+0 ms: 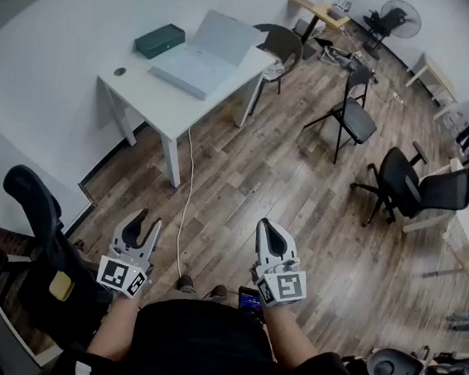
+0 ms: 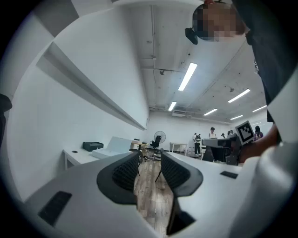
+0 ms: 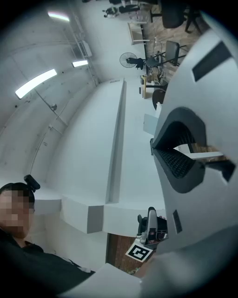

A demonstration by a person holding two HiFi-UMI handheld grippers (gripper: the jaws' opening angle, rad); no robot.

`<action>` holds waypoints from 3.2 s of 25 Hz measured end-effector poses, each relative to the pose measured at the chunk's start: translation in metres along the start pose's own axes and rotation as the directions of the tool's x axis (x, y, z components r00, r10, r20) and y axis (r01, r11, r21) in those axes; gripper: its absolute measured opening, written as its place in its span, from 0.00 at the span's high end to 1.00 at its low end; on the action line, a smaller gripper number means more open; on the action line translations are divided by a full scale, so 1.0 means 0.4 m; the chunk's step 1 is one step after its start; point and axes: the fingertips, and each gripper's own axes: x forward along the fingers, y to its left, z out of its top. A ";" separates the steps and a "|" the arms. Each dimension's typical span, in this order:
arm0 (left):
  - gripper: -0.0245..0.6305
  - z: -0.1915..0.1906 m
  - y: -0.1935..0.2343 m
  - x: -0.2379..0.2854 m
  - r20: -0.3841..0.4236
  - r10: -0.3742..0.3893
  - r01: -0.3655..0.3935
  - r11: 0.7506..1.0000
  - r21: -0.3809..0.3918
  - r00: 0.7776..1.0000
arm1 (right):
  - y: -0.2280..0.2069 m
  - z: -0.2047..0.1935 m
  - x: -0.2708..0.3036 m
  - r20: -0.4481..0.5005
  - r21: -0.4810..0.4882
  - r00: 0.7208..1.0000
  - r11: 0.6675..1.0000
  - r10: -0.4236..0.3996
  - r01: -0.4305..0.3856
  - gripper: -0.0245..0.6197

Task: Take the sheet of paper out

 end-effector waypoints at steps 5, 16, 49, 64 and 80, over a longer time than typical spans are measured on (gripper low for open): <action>0.76 0.031 -0.086 0.061 0.045 -0.014 0.015 1.000 -0.012 0.999 | -0.108 0.020 -0.057 0.026 -0.016 0.999 0.999 -0.028 0.029 0.95; 0.76 0.045 -0.139 0.096 0.041 -0.060 0.060 0.998 0.011 0.997 | -0.153 -0.011 -0.132 0.040 0.016 0.997 0.998 -0.059 0.058 0.95; 0.77 0.032 -0.391 0.197 0.030 -0.141 0.142 0.990 -0.027 0.990 | -0.281 -0.040 -0.298 0.040 0.081 0.999 0.997 -0.022 0.018 0.95; 0.77 0.001 -0.446 0.244 0.037 -0.121 0.122 0.992 -0.019 0.992 | -0.431 -0.049 -0.352 0.058 0.068 0.993 0.993 -0.100 0.096 0.95; 0.78 -0.044 -0.274 0.598 0.028 -0.116 0.118 0.989 -0.084 0.993 | -0.605 -0.092 -0.039 -0.024 0.083 0.997 0.994 -0.072 0.074 0.95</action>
